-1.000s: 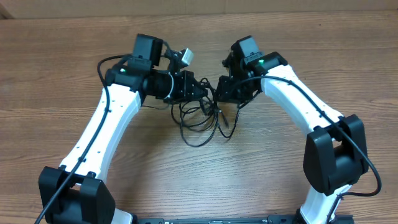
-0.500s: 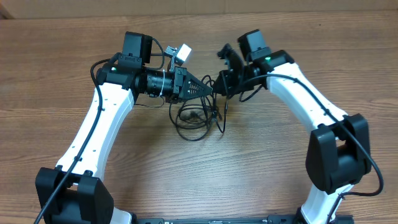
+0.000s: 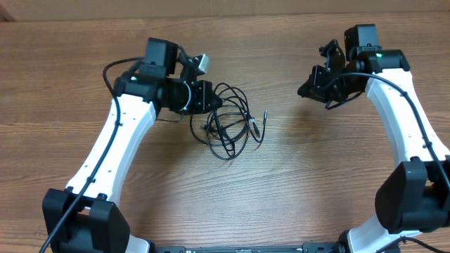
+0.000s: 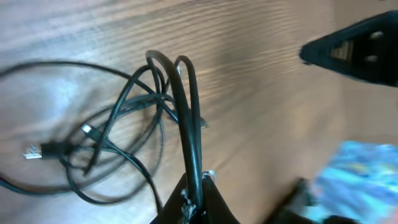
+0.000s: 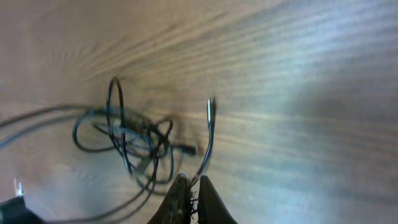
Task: Untangle cables
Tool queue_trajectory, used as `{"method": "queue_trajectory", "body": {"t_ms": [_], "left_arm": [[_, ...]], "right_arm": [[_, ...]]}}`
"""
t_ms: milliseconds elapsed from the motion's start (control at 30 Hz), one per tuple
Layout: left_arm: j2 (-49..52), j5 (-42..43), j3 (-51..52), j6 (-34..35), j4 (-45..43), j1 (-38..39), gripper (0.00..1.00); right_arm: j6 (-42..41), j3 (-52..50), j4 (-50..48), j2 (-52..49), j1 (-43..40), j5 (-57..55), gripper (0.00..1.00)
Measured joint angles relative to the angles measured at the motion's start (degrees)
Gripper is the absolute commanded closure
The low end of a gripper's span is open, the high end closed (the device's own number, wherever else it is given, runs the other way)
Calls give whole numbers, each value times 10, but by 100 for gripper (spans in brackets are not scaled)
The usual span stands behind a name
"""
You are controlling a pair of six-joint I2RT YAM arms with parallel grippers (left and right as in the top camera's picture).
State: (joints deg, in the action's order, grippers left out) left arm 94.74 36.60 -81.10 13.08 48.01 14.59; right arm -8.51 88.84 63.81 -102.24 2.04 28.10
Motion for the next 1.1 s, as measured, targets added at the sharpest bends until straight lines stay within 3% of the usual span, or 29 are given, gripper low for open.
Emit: {"method": "queue_trajectory", "body": {"t_ms": [133, 200, 267, 367, 600, 767, 900, 1100], "left_arm": [[0, -32, -11, -46, 7, 30, 94], [0, -40, -29, -63, 17, 41, 81], [0, -46, -56, -83, 30, 53, 57], [0, -63, -97, -103, 37, 72, 43], [0, -134, -99, -87, 67, 98, 43], [21, -176, -69, -42, 68, 98, 51], [60, -189, -58, -23, 64, 98, 54], [78, -166, -55, -43, 6, 91, 50]], "right_arm": [[4, 0, 20, 8, 3, 6, 73], [10, 0, 19, 15, 3, 16, 59], [4, 0, 19, 27, 3, 28, 42], [8, 0, 21, 54, 3, 46, 36], [-10, 0, 50, 80, 3, 41, 32], [-75, 0, 75, 80, 3, -46, 27], [-95, 0, 78, 80, 3, -76, 23], [-107, 0, 79, 80, 3, -91, 20]]}}
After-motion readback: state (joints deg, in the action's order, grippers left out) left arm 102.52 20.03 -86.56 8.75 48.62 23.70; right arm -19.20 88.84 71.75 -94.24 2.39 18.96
